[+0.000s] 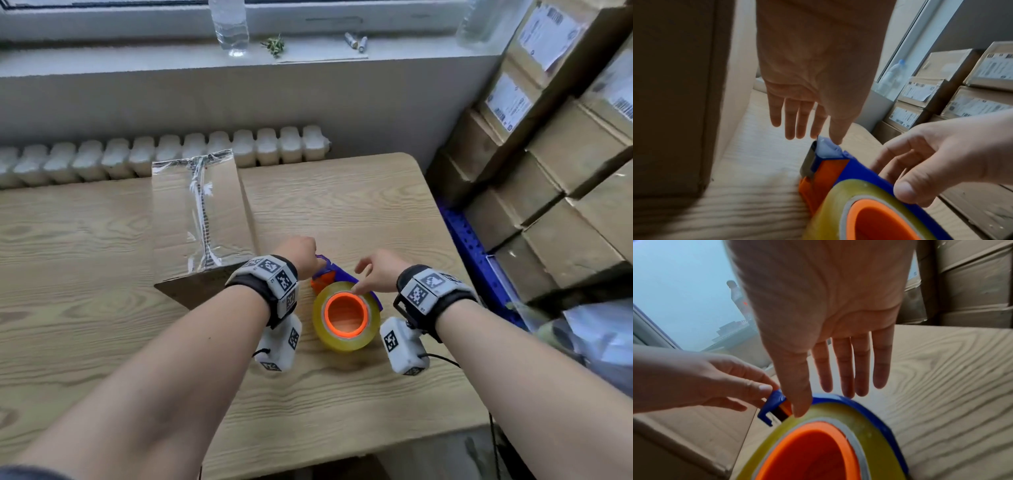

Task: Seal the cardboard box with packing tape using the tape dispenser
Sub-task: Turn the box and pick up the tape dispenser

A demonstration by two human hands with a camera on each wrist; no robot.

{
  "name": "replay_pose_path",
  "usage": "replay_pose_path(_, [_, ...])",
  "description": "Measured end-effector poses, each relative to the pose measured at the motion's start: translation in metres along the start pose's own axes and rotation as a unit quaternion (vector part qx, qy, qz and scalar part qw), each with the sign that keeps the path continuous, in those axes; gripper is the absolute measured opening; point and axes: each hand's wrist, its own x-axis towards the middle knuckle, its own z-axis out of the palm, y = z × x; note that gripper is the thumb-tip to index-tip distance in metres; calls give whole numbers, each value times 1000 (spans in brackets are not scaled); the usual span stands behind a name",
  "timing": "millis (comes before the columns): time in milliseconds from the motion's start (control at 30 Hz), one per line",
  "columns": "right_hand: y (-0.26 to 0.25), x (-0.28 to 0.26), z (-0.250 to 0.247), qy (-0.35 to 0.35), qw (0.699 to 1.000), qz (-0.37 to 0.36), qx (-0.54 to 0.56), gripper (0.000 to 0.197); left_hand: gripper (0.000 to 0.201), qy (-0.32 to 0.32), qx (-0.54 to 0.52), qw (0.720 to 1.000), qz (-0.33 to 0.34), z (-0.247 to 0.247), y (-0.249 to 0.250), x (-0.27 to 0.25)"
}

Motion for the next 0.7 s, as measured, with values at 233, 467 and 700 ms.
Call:
replay_pose_path(233, [-4, 25, 28, -3, 997, -5, -72, 22, 40, -24, -18, 999, -16, 9, -5, 9])
replay_pose_path(467, [-8, 21, 6, 58, 997, -17, -39, 39, 39, -26, -64, 997, -27, -10, -10, 7])
replay_pose_path(700, [-28, -13, -43, 122, 992, -38, -17, 39, 36, 94, -110, 990, 10, -63, 8, -15])
